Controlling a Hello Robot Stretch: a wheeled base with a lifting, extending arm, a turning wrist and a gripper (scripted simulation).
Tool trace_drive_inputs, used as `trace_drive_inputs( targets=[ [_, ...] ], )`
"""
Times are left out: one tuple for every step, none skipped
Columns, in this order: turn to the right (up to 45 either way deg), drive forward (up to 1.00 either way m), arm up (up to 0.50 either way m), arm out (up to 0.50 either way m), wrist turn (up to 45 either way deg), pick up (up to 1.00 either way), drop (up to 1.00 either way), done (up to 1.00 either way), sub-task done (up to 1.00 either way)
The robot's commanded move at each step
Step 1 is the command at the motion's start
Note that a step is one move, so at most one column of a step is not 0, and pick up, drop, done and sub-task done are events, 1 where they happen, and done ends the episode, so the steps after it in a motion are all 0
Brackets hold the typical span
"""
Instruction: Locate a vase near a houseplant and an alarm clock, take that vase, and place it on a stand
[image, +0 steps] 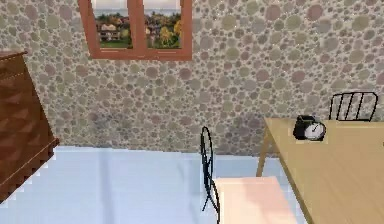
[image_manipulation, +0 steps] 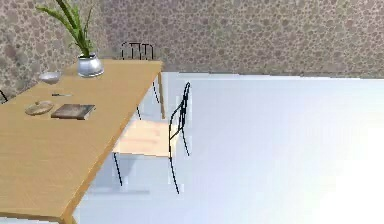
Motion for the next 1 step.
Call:
trace_drive_inputs(
  targets=[
    [-45.0, 0.0, 0.0, 0.0, 0.0, 0.0, 0.0, 0.0, 0.0]
  ],
)
